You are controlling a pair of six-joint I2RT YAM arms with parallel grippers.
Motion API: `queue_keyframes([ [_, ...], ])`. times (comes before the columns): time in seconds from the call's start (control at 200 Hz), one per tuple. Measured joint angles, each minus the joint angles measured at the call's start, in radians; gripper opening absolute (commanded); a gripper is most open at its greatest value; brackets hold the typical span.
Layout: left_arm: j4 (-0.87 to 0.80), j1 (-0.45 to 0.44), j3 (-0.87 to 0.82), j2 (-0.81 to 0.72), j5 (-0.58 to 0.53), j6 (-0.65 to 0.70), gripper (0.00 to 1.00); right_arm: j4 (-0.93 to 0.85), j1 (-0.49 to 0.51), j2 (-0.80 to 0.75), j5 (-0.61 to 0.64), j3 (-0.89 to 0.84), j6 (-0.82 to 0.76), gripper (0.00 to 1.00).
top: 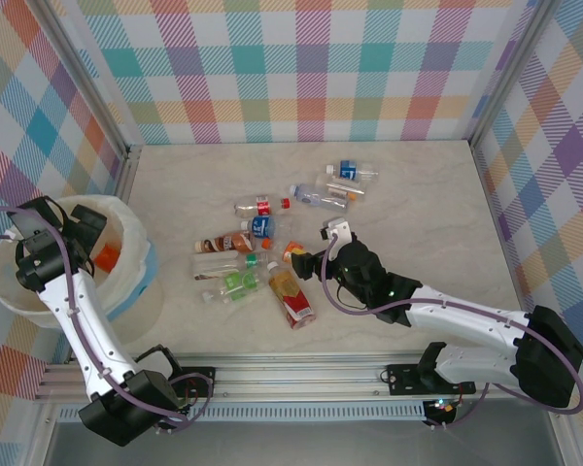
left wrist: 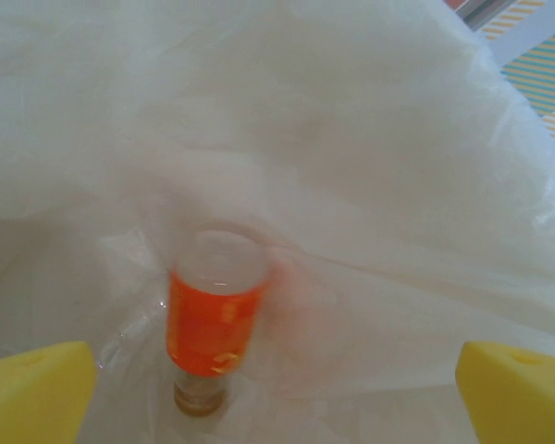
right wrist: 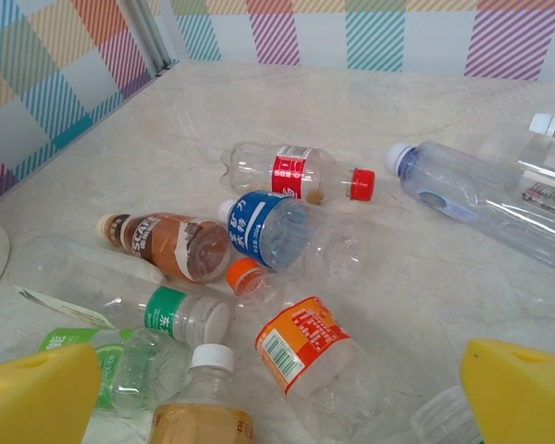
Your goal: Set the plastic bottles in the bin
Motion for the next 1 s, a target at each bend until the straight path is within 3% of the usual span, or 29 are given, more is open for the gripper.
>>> queue_keyframes([
  [0.34,0.000,-0.011,0.096,-0.042,0.143,0.011,1.00,-0.162,-0.272,0.070,-0.197,0.094,0.100,1.00],
  [0.675,0.009,-0.110,0.148,-0.047,0.249,-0.001,1.00,-0.311,-0.502,0.273,-0.430,0.313,-0.066,1.00],
  [0.775,0.031,-0.172,0.148,-0.059,0.283,-0.037,1.00,-0.365,-0.559,0.376,-0.491,0.421,-0.133,0.99],
  [1.0,0.087,-0.415,0.151,-0.068,0.298,-0.075,1.00,-0.543,-0.659,0.570,-0.612,0.622,-0.296,0.97],
])
